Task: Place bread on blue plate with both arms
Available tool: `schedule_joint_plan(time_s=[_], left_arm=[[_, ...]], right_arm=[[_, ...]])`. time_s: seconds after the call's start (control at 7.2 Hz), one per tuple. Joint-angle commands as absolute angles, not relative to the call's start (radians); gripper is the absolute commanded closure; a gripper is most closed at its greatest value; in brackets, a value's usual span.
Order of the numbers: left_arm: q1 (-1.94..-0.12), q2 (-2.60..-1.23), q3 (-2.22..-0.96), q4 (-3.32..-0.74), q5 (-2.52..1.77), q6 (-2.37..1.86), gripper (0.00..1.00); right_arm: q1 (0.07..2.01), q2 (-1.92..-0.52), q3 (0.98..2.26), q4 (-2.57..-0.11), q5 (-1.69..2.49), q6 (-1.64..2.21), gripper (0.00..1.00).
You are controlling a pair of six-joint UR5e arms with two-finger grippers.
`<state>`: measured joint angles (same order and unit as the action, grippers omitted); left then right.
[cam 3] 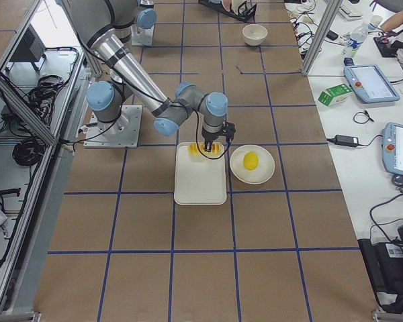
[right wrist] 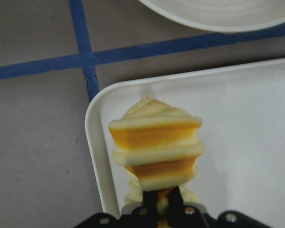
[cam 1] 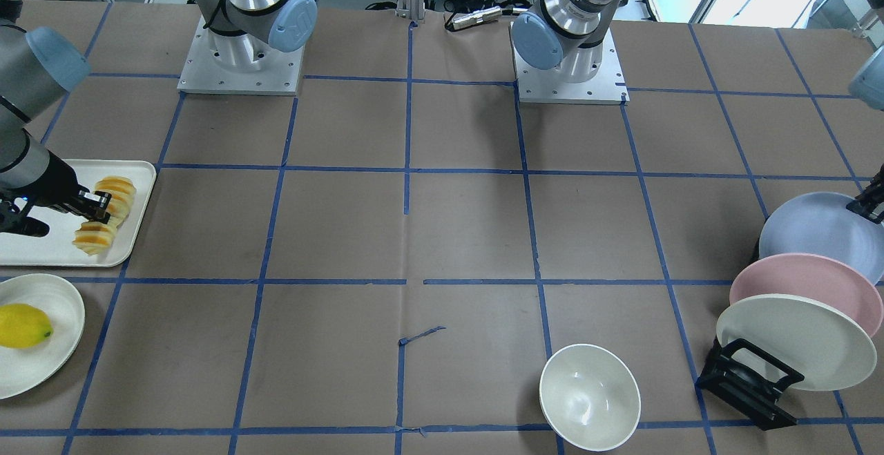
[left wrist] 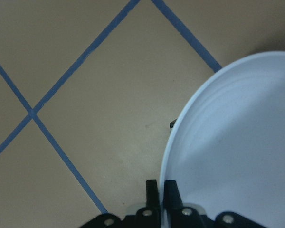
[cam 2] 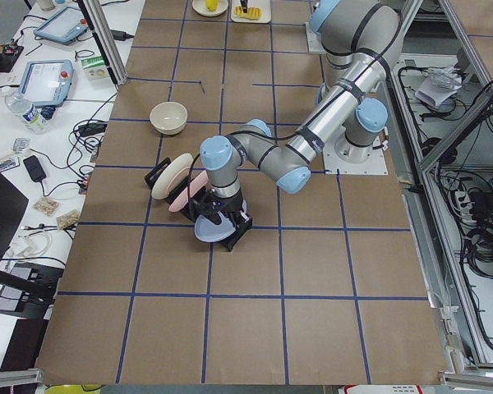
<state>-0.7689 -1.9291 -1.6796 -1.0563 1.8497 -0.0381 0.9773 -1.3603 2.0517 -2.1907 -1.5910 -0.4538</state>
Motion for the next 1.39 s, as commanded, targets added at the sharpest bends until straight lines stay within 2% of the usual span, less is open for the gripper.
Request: schedule_joint_plan(time_s=[0.0,0.28,0.56,0.97,1.25], left_arm=[[-0.769,-1.901,-1.675,-1.129,1.836,0.045,1.0],[-0.769,-1.887,-1.675,-1.163,1.838,0.095,1.0],[-0.765,-1.867,-1.666,-1.217,1.85,0.203,1.0],[-0.77,-1.835,-1.644,-1.489,1.832,0.469,1.0],[-0.787,-1.81,-1.657,-1.574,1.53,0.637,1.0]], right_arm=[[0.983,-1.399,1.921,-1.982,-1.583,-0.457,1.0],[1.011,-1.394,1.749,-1.802,-1.577,-0.451,1.0],[1.093,-1.411,1.668,-1.706,-1.583,-0.407,1.0],[1.256,-1.436,1.531,-1.548,-1.58,-0.18,1.0],[1.359,-1.439,1.509,-1.525,-1.58,-0.05,1.0]])
